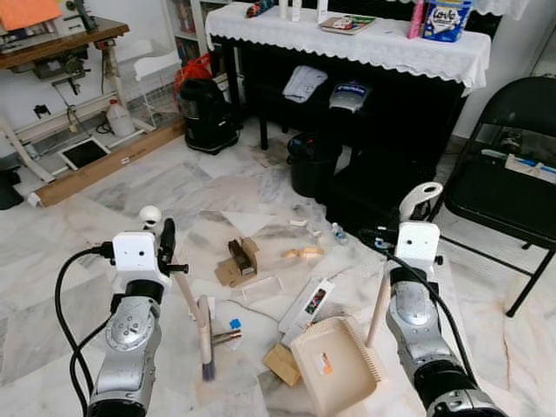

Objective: Sweep floor

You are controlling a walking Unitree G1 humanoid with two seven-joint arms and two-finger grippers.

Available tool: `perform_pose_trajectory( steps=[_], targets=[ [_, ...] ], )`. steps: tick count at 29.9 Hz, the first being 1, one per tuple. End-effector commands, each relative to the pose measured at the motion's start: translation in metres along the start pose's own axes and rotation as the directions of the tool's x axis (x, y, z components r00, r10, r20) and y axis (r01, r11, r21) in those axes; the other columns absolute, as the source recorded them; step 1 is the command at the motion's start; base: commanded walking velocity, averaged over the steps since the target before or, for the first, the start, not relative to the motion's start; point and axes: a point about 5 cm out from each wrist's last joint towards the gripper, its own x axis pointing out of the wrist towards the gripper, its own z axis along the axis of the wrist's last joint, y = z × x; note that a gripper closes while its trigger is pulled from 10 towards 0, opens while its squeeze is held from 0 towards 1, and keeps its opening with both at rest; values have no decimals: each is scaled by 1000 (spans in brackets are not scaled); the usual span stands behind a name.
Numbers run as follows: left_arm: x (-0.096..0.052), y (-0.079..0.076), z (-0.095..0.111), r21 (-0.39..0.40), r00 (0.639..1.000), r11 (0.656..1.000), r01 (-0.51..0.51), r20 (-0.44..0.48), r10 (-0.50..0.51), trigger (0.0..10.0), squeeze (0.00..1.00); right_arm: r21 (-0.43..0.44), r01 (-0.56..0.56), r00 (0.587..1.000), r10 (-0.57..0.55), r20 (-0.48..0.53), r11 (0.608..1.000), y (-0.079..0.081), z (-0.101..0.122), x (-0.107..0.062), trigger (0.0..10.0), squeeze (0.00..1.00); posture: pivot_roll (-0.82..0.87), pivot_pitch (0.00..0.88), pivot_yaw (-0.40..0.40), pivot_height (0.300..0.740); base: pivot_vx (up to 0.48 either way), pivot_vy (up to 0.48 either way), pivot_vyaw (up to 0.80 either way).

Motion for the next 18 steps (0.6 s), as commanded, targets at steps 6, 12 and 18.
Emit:
perform_pose_trajectory(
  steps=[6,12,18],
  targets=[
    [1,0,8,3,999,1000,22,34,-22,10000,0,-42,7,1000,-8,-16,999,-8,-7,-2,10000,0,-21,28,69,740,0,0,0],
    [0,1,4,16,1000,1000,24,18,-24,10000,0,-57,26,999,-28,-37,998,-11,-13,-5,10000,0,-18,35,69,740,0,0,0],
    [-6,4,-3,23,1000,1000,10,-10,-10,10000,0,-67,26,998,-29,-51,997,-14,-18,-9,10000,0,-20,41,69,740,0,0,0]
  ],
)
